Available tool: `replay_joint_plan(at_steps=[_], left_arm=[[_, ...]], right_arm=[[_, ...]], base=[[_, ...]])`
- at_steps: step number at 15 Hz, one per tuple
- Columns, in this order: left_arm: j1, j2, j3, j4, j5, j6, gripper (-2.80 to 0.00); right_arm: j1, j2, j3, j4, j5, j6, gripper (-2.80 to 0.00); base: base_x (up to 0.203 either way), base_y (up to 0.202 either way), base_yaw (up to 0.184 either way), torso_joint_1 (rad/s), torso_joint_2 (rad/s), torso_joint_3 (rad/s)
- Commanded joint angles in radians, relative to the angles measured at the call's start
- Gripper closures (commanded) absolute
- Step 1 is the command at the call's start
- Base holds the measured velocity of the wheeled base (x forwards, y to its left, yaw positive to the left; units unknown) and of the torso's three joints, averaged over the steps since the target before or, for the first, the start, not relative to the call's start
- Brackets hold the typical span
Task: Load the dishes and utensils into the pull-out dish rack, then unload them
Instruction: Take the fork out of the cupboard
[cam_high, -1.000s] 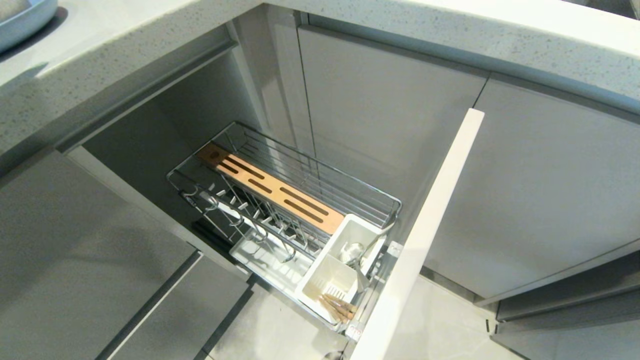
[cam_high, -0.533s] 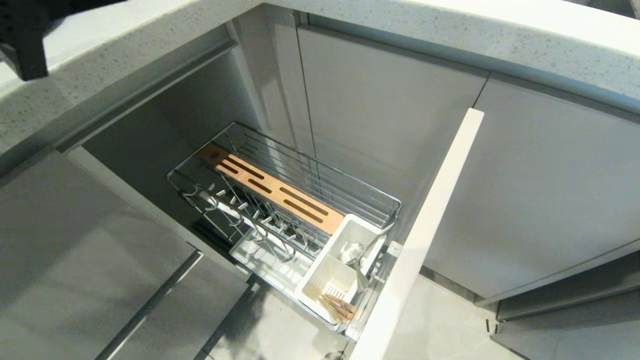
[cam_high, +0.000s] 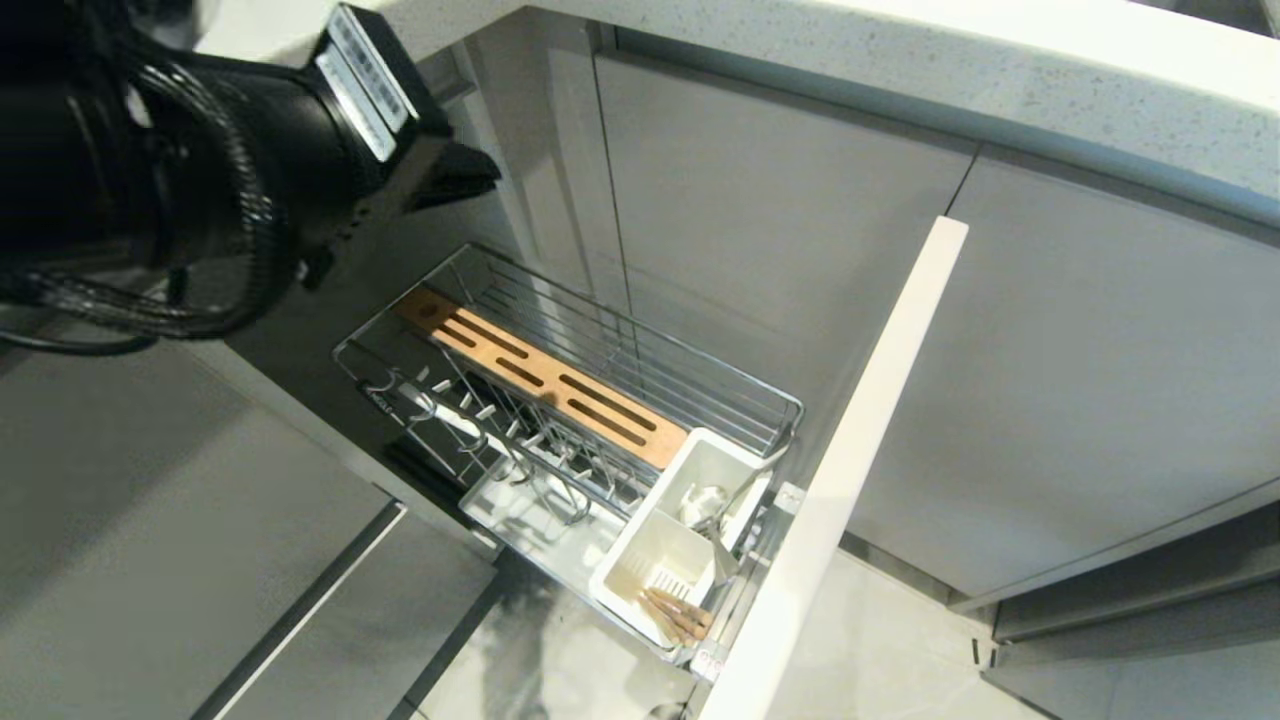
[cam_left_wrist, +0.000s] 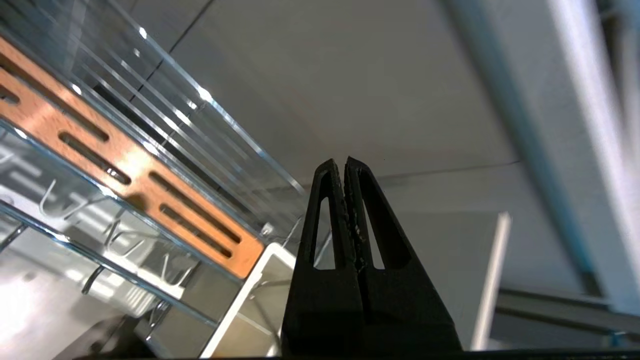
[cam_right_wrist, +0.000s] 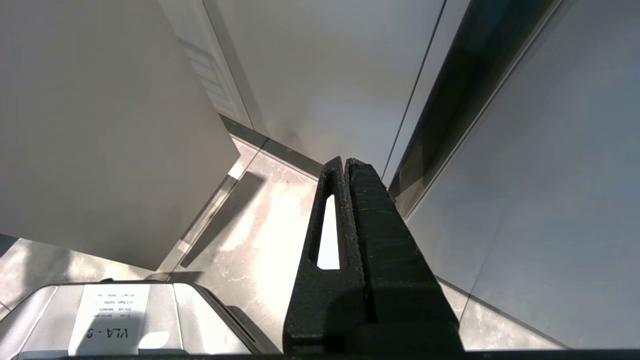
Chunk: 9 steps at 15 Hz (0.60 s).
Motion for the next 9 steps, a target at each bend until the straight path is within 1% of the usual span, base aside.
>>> replay_joint_plan(at_steps=[1,4,6,9], left_arm=[[-0.014,0.056,-0.001,0.011,-0.002,0.011,0.0],[-0.029,0.104,-0.013,0.012,-0.002,0.014,0.0],[-0.037,0.165,-0.032,0.015,0.003,0.015,0.0],[-0.046,0.256,-0.03,0.016,0.028,0.017,0.0]], right_arm=[[0.0,-0.004,0.002,0.0,0.0,0.001,0.0],[0.0,-0.004,0.002,0.0,0.0,0.0,0.0],[0.0,-0.003,0.002,0.0,0.0,0.0,0.0],[0.0,-0.004,0.002,0.0,0.0,0.0,0.0]], base=[[0.0,0.0,0.0,0.0,0.0,0.0],[0.0,0.0,0.0,0.0,0.0,0.0],[0.0,0.0,0.0,0.0,0.0,0.0],[0.0,0.0,0.0,0.0,0.0,0.0]])
